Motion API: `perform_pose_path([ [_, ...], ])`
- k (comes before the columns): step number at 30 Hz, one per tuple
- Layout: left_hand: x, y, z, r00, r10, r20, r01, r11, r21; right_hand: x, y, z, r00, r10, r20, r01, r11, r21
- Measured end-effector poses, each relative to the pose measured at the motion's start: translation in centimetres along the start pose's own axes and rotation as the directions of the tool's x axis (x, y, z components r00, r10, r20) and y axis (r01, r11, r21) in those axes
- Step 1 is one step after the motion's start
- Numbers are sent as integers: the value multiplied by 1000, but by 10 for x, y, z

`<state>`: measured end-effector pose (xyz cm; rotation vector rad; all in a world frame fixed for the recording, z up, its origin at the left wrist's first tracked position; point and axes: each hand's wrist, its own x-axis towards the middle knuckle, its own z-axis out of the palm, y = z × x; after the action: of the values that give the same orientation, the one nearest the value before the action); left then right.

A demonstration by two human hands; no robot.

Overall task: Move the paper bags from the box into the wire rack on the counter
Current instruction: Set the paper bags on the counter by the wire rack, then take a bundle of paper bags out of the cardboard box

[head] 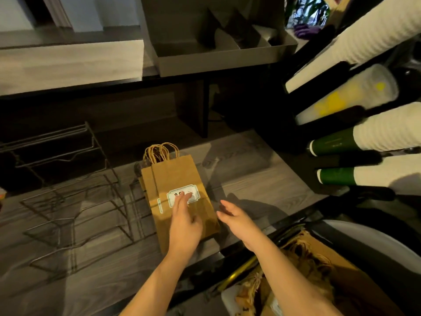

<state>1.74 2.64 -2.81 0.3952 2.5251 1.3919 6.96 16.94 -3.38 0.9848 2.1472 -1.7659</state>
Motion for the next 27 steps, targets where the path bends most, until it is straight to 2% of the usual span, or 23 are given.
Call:
perform_pose_path([
  [3, -1, 1, -5, 1000, 8, 29, -6, 999, -42, -2, -5, 7, 1000, -15, 14, 15, 1000, 7],
  [10, 7, 10, 8, 989, -16, 146, 42, 983, -176, -20, -3, -12, 996, -48, -74, 57, 990, 125],
  [14, 3, 19, 33, 961, 65, 270, -17, 984, -177, -35, 12, -38, 987, -14, -162, 49, 976, 214],
  [21, -14, 34, 85, 865, 159, 476, -65, 976, -208, -67, 72, -73, 921, 63, -383, 63, 950, 306],
  [27, -45, 54, 127, 716, 154, 681, -26, 981, -195, -116, 120, -108, 840, 179, -511, 53, 912, 407],
])
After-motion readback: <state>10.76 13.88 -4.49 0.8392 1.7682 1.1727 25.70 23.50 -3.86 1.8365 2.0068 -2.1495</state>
